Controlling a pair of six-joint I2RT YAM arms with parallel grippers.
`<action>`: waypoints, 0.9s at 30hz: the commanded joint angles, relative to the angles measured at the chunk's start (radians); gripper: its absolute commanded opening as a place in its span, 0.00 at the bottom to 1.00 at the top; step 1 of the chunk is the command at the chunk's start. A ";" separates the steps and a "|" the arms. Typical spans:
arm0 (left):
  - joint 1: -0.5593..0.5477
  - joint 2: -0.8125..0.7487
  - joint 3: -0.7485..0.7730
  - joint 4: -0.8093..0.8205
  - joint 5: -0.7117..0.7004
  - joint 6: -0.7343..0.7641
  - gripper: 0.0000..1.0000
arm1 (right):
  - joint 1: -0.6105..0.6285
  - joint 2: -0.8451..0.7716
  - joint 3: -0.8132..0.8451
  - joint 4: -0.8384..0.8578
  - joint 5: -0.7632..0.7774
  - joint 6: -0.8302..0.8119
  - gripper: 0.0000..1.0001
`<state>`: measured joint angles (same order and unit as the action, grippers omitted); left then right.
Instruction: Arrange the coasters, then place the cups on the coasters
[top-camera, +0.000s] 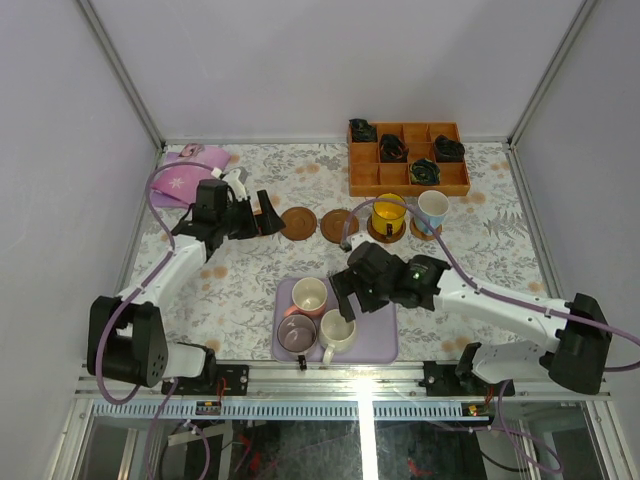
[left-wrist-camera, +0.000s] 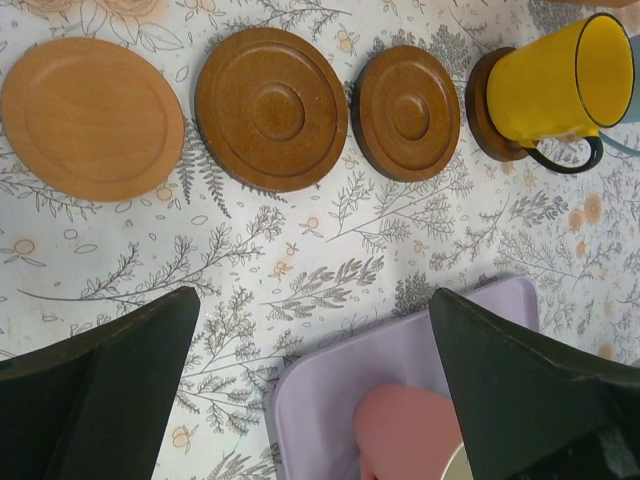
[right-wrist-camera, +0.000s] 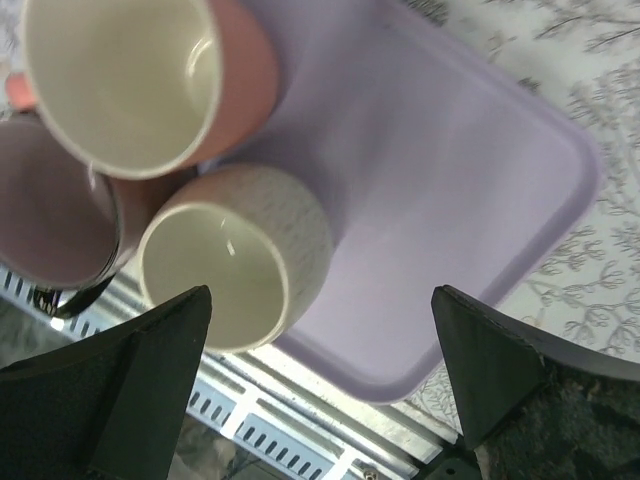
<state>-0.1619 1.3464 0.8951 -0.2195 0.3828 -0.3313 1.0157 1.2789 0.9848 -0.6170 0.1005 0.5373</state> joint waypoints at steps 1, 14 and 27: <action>0.000 -0.057 -0.039 0.013 0.022 0.013 1.00 | 0.067 -0.077 -0.040 0.024 -0.056 0.017 0.99; -0.027 -0.143 -0.096 -0.017 0.030 0.006 1.00 | 0.179 -0.046 -0.102 0.104 -0.202 0.125 0.99; -0.108 -0.192 -0.072 -0.117 0.057 0.047 1.00 | 0.274 -0.023 -0.139 0.074 -0.070 0.303 0.99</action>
<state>-0.2321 1.1843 0.8120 -0.2935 0.4236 -0.3172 1.2819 1.2560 0.8509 -0.5285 -0.0589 0.7723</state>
